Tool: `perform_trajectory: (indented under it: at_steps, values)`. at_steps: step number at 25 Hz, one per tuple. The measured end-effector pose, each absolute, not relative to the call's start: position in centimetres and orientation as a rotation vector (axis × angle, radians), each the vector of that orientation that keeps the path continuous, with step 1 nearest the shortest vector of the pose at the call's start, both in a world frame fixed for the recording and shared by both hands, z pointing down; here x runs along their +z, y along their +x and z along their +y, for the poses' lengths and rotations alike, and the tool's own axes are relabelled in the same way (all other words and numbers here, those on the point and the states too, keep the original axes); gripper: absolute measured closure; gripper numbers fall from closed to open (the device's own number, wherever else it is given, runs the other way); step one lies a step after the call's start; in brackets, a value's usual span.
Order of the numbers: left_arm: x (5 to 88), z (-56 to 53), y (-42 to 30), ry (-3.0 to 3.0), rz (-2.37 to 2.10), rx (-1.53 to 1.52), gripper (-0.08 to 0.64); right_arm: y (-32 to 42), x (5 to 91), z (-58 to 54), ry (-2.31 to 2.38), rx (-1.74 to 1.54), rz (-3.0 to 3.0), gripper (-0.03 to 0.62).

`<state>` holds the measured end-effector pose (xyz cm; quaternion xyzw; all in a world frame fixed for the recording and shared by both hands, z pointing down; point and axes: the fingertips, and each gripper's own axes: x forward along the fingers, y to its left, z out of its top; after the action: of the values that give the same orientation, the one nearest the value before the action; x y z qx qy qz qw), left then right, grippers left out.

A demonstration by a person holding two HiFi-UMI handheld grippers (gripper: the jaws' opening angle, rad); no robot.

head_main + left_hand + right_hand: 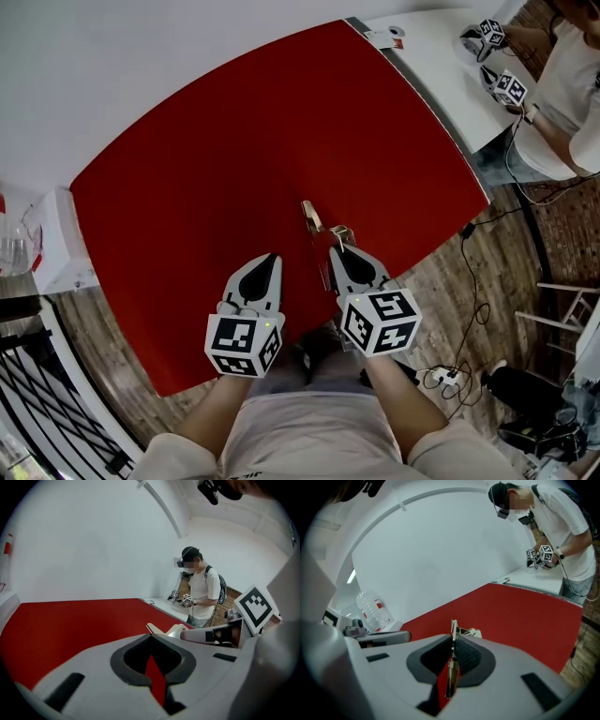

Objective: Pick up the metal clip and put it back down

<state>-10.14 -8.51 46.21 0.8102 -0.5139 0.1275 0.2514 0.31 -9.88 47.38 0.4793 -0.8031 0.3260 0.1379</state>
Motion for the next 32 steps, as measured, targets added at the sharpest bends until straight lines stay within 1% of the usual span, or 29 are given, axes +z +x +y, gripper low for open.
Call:
perform_trajectory:
  at_steps: [16,32]
  values:
    - [52.7,-9.7,-10.9,2.167,-1.375,0.392,0.555,1.1,56.7,-11.6,1.444,1.031,-2.213,0.568]
    - [54.2,-8.8,-10.4,2.177,-1.316,0.424,0.555,2.5,60.3,-12.7,1.526,1.109,-2.15,0.568]
